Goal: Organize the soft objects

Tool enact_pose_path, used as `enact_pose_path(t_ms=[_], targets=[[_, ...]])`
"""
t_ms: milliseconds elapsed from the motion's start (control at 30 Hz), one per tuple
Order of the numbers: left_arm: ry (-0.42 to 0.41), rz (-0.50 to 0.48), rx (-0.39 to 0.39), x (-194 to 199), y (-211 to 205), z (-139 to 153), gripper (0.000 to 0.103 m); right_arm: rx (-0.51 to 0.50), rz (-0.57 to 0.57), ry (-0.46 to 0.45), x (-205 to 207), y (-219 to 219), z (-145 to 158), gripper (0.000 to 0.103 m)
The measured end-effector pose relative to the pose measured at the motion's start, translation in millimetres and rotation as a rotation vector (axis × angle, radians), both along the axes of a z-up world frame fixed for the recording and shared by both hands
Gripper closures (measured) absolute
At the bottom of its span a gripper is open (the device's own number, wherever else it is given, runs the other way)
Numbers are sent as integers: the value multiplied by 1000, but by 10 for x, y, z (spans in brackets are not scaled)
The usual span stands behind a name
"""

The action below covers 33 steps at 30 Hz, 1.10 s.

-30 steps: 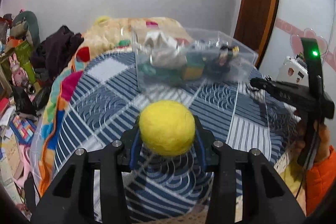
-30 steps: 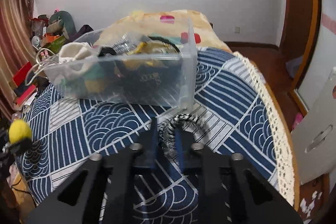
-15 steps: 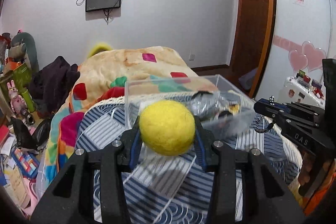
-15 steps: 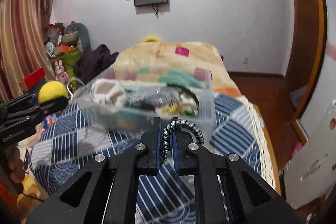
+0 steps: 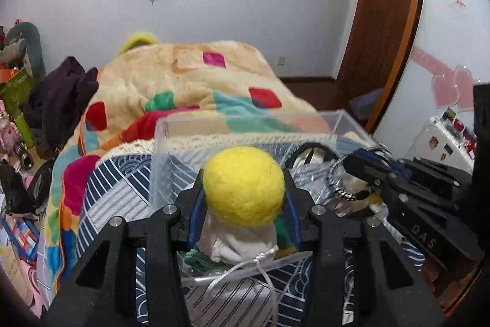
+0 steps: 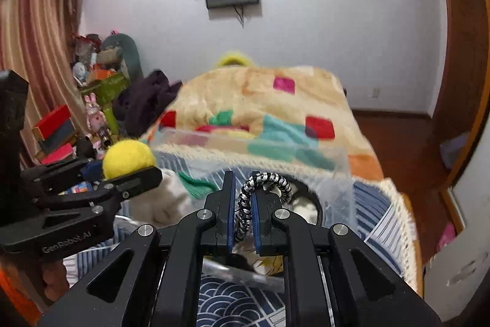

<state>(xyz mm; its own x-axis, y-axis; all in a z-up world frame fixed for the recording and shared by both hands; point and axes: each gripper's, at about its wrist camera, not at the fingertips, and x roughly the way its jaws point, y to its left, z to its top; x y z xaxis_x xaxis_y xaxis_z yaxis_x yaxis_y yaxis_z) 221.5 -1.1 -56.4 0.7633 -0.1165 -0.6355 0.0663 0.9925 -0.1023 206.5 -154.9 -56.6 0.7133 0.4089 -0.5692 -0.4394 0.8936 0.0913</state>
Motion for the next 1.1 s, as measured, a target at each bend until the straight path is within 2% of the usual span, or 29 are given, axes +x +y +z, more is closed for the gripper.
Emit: enact_pose_path(t_ms=[100, 167, 233, 300, 500, 700, 967, 1067, 1100], targets=[[9, 7, 38, -11, -14, -97, 57, -10, -6, 33, -29, -67, -124, 93], [6, 14, 51, -59, -17, -134, 52, -4, -2, 48, -80, -130, -154, 84], [3, 15, 45, -117, -2, -161, 46, 12, -5, 53, -147, -200, -162, 66], [1, 13, 42, -176, 3, -170, 43, 25, -15, 48, -219, -263, -164, 56], [-32, 7, 36, -396, 0, -124, 39, 73, -19, 43, -337, -442, -110, 42], [-74, 4, 10, -611, 14, -14, 39, 94, -50, 7, -482, -557, -34, 41], [-247, 5, 5, -1073, -29, 367, 39, 96, -62, -161, -805, -559, 298, 41], [-303, 8, 11, -1233, -47, 478, 38, 106, -59, -222, -933, -564, 402, 33], [-317, 9, 13, -1265, -54, 502, 35, 110, -59, -241, -971, -564, 431, 31]])
